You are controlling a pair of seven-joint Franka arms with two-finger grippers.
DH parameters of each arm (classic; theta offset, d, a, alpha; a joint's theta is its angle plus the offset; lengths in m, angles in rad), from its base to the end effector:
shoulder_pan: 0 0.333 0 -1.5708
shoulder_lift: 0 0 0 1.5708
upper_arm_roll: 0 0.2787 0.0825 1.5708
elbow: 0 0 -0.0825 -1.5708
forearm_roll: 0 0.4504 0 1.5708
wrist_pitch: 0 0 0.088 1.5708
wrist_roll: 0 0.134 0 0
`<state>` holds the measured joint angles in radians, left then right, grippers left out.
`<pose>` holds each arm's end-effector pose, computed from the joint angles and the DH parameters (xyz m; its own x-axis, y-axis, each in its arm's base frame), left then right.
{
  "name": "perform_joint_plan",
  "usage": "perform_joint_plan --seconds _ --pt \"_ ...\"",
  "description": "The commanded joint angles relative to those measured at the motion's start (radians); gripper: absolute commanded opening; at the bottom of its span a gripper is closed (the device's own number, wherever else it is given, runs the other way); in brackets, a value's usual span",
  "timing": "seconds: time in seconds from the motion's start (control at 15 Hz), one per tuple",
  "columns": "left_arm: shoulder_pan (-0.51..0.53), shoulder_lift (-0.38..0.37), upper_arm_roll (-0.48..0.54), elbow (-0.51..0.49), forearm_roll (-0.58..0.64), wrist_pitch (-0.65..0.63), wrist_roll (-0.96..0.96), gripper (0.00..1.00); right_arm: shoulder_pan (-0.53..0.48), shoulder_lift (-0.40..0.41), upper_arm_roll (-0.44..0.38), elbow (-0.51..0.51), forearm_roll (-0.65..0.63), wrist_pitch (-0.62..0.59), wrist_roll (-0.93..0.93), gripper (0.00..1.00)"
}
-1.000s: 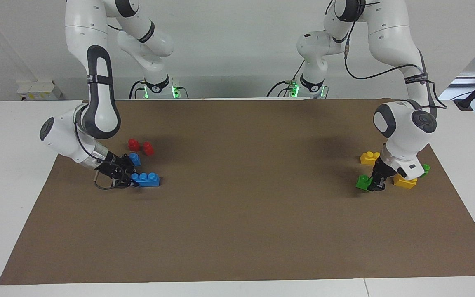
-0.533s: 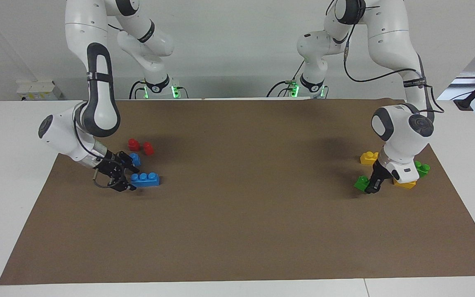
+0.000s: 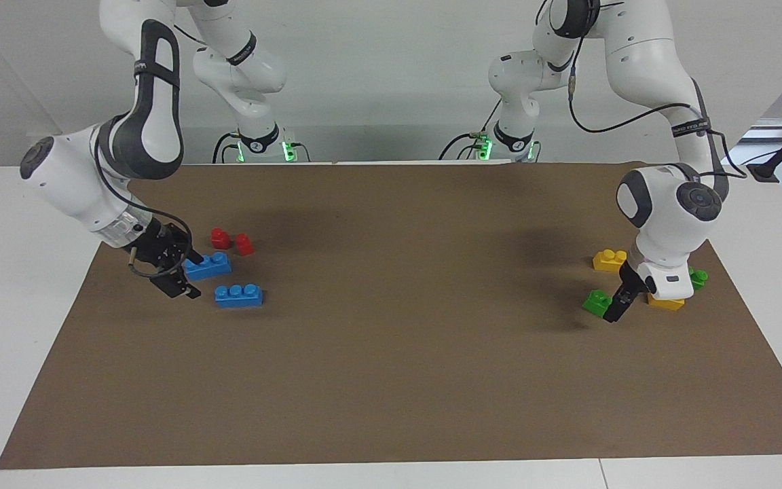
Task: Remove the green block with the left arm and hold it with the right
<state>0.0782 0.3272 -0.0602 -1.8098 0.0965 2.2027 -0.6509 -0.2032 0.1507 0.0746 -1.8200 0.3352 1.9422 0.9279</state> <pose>0.6886 0.0188 0.2710 0.8119 0.5770 0.0893 0.5800 -0.8146 -0.0100 0.6549 -0.0548 0.3657 0.3816 -0.8809 -0.2798 -0.9237 -0.3527 -0.1496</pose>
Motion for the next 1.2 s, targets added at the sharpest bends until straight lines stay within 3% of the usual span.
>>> perform_joint_plan --seconds 0.0,0.6,0.8,1.13 --pt "-0.008 -0.088 0.008 -0.017 0.012 -0.09 0.185 1.0 0.019 -0.042 0.004 0.054 -0.08 -0.08 -0.133 1.0" --pt "-0.026 -0.275 0.0 -0.017 0.005 -0.31 0.447 1.0 0.08 -0.255 0.022 0.057 -0.283 -0.299 -0.605 1.0" --pt "-0.029 -0.338 -0.006 -0.017 -0.015 -0.359 0.478 1.0 0.077 -0.281 0.022 0.059 -0.285 -0.315 -0.776 1.0" --pt "-0.035 -0.392 -0.015 0.032 -0.057 -0.472 0.484 1.0 0.077 -0.278 0.022 0.065 -0.333 -0.305 -0.817 1.0"
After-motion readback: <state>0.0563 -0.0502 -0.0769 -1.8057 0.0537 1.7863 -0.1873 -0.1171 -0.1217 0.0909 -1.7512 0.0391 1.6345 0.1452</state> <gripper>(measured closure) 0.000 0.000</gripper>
